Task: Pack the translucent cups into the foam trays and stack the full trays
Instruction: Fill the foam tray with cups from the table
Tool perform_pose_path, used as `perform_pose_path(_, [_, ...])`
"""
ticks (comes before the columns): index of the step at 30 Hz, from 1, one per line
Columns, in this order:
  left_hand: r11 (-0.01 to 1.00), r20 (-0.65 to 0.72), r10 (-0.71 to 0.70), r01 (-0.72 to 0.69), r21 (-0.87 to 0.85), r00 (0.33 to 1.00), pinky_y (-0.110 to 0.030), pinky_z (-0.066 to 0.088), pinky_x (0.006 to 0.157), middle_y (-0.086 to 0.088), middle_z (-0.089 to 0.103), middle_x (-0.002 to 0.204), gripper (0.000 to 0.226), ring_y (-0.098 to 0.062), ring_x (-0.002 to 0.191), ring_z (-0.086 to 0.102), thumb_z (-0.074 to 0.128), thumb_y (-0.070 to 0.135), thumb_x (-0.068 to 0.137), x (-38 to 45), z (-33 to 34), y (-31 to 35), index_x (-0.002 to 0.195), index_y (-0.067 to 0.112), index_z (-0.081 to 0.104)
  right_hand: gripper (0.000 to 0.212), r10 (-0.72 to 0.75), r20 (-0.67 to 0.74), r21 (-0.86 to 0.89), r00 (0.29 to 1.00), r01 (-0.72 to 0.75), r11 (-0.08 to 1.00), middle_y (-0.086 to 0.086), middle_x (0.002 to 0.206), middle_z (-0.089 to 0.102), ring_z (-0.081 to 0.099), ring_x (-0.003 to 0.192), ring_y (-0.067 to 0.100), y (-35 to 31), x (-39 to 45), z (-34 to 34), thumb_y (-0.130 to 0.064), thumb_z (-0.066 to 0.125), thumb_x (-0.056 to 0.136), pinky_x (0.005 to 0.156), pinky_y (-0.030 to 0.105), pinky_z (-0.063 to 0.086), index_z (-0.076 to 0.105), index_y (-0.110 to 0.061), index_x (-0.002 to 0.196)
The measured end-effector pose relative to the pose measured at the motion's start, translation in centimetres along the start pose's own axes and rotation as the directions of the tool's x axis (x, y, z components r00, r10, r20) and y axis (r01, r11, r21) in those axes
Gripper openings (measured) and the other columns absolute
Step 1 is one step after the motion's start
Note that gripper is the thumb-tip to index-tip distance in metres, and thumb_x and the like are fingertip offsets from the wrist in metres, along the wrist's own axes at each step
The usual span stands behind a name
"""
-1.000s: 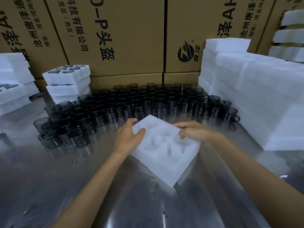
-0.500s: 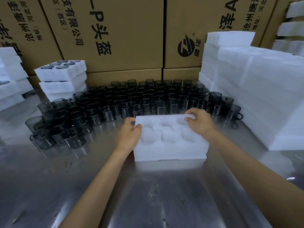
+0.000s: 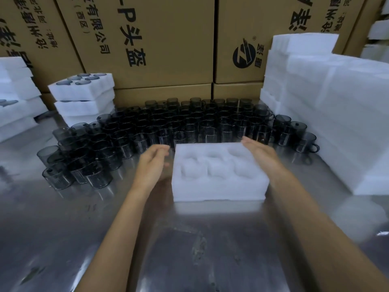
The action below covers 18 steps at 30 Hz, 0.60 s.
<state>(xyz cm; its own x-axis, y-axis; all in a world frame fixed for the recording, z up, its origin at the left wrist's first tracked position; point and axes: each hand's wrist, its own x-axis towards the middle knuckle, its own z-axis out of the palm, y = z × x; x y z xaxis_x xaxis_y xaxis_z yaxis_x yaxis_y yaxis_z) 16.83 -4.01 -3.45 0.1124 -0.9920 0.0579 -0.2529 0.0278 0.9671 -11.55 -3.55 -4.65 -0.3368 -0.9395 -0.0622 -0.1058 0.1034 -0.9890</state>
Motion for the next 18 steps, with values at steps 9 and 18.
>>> perform_pose_path(9, [0.598,-0.534,0.241,0.310,0.739,0.810,-0.065,0.022,0.105,-0.026,0.045,0.122,0.039,-0.041,0.119,0.038,0.070,0.009,0.077,0.6,-5.0,-2.4,0.112,0.003,0.057,0.051,0.067,0.028,0.527,0.997,-0.072,0.847,0.003,0.145,0.054,0.052,0.131,0.018,2.1,-1.9,-1.6,-0.046,0.045,0.101,0.115,0.040,0.036,0.052,-0.018,0.144])
perform_pose_path(18, [0.571,-0.389,0.270,0.179,0.802,0.881,-0.051,0.033,0.095,-0.018,0.060,0.120,0.043,-0.038,0.114,0.049,0.061,0.001,0.086,0.5,-4.8,-2.9,0.128,0.011,0.057,0.034,0.023,-0.119,0.377,0.993,0.024,0.926,-0.003,0.121,0.071,0.064,0.116,0.013,1.8,-2.8,-1.7,-0.039,0.053,0.096,0.101,0.034,0.048,0.069,-0.022,0.120])
